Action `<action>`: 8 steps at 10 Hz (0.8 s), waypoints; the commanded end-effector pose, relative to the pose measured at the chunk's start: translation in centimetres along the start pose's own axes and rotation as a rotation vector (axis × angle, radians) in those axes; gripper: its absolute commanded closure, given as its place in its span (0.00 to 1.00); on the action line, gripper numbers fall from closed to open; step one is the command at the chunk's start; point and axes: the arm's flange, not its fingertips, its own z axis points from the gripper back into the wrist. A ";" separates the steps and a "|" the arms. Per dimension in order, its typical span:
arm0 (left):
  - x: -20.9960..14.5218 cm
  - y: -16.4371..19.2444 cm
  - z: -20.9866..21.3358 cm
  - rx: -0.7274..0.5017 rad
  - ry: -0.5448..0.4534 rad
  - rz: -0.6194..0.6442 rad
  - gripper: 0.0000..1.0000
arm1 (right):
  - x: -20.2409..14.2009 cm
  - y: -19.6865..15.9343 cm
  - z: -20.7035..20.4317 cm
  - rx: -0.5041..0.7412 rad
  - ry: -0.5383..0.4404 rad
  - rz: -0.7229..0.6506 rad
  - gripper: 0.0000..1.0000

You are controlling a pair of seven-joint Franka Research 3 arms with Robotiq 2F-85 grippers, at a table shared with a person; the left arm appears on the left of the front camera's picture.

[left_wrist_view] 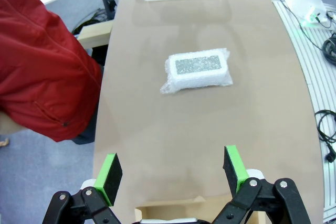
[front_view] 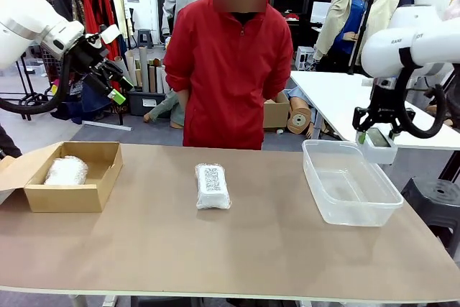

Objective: Separate and place wrapped and unwrapped clocks.
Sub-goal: If the picked Digital clock is wrapped, place it in the Package Box ; if not, place it in the Organizing box.

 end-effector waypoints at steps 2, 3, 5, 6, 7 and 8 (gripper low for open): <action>0.0 -0.1 0.1 0.002 0.000 0.001 0.00 | 0.1 -0.7 0.1 0.018 -0.004 -0.033 1.00; 0.0 -0.1 0.1 0.002 0.000 0.001 0.00 | 0.1 -0.2 -0.6 -0.002 0.009 -0.005 1.00; 0.0 -0.1 0.1 0.002 0.000 0.001 0.00 | 0.1 -0.2 -0.6 -0.002 0.009 -0.005 1.00; 0.0 -0.1 0.1 0.002 0.000 0.001 0.00 | 0.1 -0.2 -0.6 -0.002 0.009 -0.005 1.00; 0.0 -0.1 0.1 0.002 0.000 0.001 0.00 | 0.1 -0.2 -0.6 -0.002 0.009 -0.005 1.00; 0.0 -0.1 0.1 0.002 0.000 0.001 0.00 | 0.2 -0.2 -0.8 0.000 0.015 -0.008 1.00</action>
